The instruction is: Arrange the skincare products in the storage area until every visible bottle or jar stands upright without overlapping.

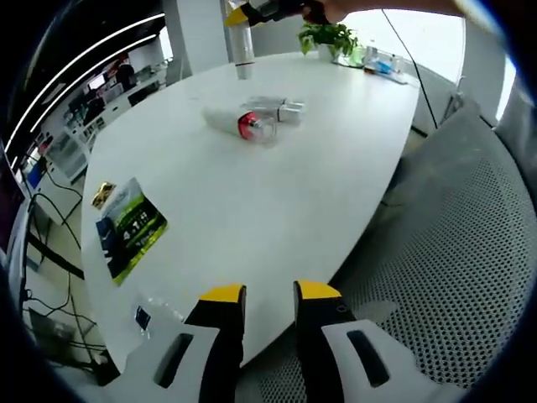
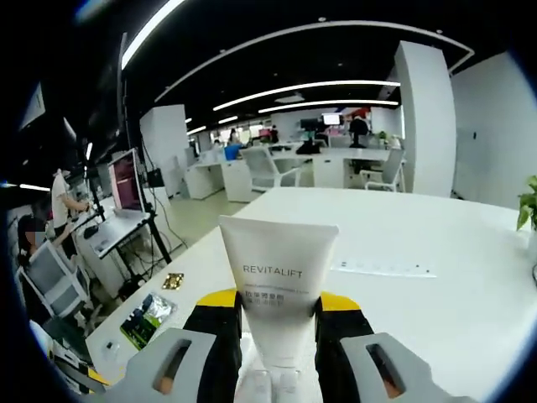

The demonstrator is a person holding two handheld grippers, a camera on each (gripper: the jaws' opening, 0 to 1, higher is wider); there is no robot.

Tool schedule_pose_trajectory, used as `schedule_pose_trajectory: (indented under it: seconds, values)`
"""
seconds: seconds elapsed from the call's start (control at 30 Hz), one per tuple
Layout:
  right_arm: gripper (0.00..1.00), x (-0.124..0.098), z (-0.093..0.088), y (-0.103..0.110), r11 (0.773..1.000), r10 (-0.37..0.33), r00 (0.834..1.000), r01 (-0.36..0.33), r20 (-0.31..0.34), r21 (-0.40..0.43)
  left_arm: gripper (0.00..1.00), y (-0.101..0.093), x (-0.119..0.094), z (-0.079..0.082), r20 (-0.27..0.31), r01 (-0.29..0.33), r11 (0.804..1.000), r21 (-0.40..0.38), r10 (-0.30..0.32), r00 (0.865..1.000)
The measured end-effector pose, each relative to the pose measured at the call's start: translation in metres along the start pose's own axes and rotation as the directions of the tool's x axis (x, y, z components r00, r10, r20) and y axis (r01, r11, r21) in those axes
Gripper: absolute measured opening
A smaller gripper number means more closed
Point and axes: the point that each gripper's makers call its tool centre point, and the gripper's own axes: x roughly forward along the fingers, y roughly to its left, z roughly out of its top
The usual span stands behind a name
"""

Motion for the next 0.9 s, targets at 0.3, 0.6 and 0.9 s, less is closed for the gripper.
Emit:
schedule_pose_trajectory:
  seconds: [0.3, 0.6, 0.9]
  values:
    - [0.28, 0.021, -0.009, -0.018, 1.0, -0.029, 0.999, 0.029, -0.028, -0.003, 0.12, -0.002, 0.001, -0.004, -0.02, 0.009, 1.0, 0.004, -0.009, 1.0]
    - [0.28, 0.034, -0.013, -0.038, 0.998, -0.065, 0.996, 0.064, -0.054, -0.019, 0.08, -0.005, 0.003, -0.007, -0.03, 0.015, 1.0, 0.009, -0.014, 0.999]
    - [0.28, 0.047, -0.024, -0.051, 0.994, -0.091, 0.991, 0.084, -0.097, -0.07, 0.07, -0.005, 0.004, -0.009, -0.036, 0.016, 1.0, 0.008, -0.015, 0.999]
